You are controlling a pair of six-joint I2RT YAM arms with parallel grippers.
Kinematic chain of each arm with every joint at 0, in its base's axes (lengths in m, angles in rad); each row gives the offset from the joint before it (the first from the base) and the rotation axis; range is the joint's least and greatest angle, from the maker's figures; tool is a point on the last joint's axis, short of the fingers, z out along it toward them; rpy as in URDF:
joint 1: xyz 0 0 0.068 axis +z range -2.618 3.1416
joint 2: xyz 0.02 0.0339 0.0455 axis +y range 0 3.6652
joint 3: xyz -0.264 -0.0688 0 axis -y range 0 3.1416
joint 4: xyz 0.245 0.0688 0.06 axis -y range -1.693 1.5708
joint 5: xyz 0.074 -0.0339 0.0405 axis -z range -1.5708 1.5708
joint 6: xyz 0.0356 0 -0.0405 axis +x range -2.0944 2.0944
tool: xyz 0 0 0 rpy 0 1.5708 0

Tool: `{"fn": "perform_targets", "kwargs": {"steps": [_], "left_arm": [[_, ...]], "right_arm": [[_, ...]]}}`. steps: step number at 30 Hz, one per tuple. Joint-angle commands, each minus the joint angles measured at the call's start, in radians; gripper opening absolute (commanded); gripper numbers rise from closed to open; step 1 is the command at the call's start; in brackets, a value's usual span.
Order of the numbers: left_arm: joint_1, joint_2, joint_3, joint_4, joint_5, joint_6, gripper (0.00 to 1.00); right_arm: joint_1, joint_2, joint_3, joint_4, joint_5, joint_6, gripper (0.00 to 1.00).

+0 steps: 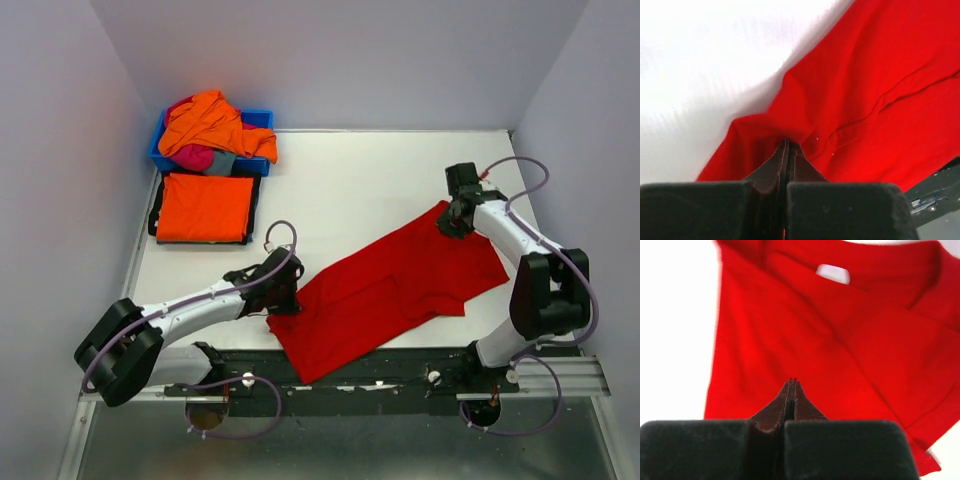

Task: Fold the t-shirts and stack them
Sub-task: Rotate the tshirt 90 degrees

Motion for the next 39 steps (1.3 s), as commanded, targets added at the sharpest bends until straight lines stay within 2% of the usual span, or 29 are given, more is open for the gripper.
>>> {"fn": "perform_targets", "kwargs": {"steps": [1,3,5,9,15,20,26,29,32,34,39], "left_arm": [[-0.004,-0.061,0.120,-0.227,-0.133,0.061,0.04],[0.003,-0.064,0.189,-0.253,-0.155,0.093,0.06],[0.032,-0.053,0.251,-0.270,-0.159,0.130,0.08],[0.101,-0.042,0.346,-0.245,-0.132,0.187,0.15],[0.157,-0.027,0.411,-0.228,-0.110,0.218,0.16],[0.224,-0.033,0.363,-0.198,-0.064,0.231,0.16],[0.255,-0.027,0.293,-0.109,-0.026,0.205,0.16],[0.258,0.017,0.283,-0.064,-0.038,0.199,0.17],[0.260,0.060,0.279,-0.012,-0.046,0.189,0.16],[0.263,0.079,0.279,0.020,-0.058,0.184,0.16],[0.290,0.160,0.341,0.042,-0.079,0.202,0.16]], "right_arm": [[-0.031,-0.068,-0.198,0.096,-0.086,0.100,0.01],[-0.024,-0.094,-0.296,0.157,-0.132,0.155,0.01],[0.001,-0.088,-0.328,0.154,-0.103,0.206,0.01],[0.050,-0.001,-0.275,0.112,-0.072,0.221,0.01],[0.188,0.199,-0.022,-0.068,0.004,0.258,0.01],[0.306,0.383,0.209,-0.122,-0.038,0.249,0.01],[0.447,0.648,0.628,-0.235,-0.091,0.165,0.01],[0.484,0.723,0.745,-0.214,-0.161,0.087,0.01],[0.484,0.708,0.727,-0.101,-0.273,0.012,0.01],[0.484,0.638,0.657,-0.030,-0.253,-0.016,0.01],[0.481,0.408,0.492,0.079,-0.165,-0.076,0.13]]}}
